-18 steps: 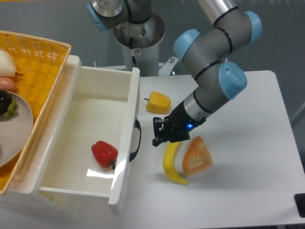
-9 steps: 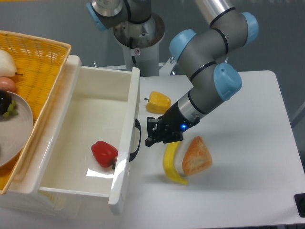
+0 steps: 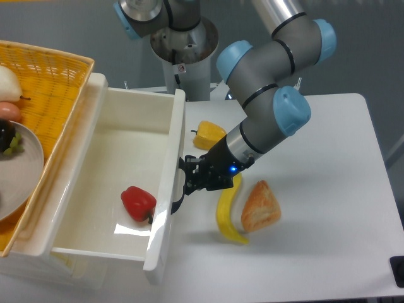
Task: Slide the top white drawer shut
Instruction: 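Push the drawer front with the gripper into the cabinet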
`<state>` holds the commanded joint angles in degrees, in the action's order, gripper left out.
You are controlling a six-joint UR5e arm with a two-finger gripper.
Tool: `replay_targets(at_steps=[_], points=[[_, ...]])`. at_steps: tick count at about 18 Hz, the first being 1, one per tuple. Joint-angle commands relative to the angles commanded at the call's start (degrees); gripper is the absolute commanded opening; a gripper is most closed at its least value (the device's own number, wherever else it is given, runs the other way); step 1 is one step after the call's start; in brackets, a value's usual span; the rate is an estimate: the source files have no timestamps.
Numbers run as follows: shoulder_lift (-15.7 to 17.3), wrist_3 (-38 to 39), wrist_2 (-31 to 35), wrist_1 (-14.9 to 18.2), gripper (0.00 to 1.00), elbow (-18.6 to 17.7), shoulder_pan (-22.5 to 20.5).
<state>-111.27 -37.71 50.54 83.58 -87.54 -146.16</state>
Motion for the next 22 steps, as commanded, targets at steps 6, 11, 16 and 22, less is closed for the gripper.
replay_targets(at_steps=[6, 11, 16, 22], points=[[0.52, 0.09, 0.0, 0.62, 0.03, 0.0, 0.79], [0.88, 0.18, 0.0, 1.23, 0.03, -0.09, 1.14], [1.58, 0.35, 0.0, 1.32, 0.04, -0.09, 2.11], [2.11, 0.97, 0.0, 1.32, 0.04, -0.09, 3.17]])
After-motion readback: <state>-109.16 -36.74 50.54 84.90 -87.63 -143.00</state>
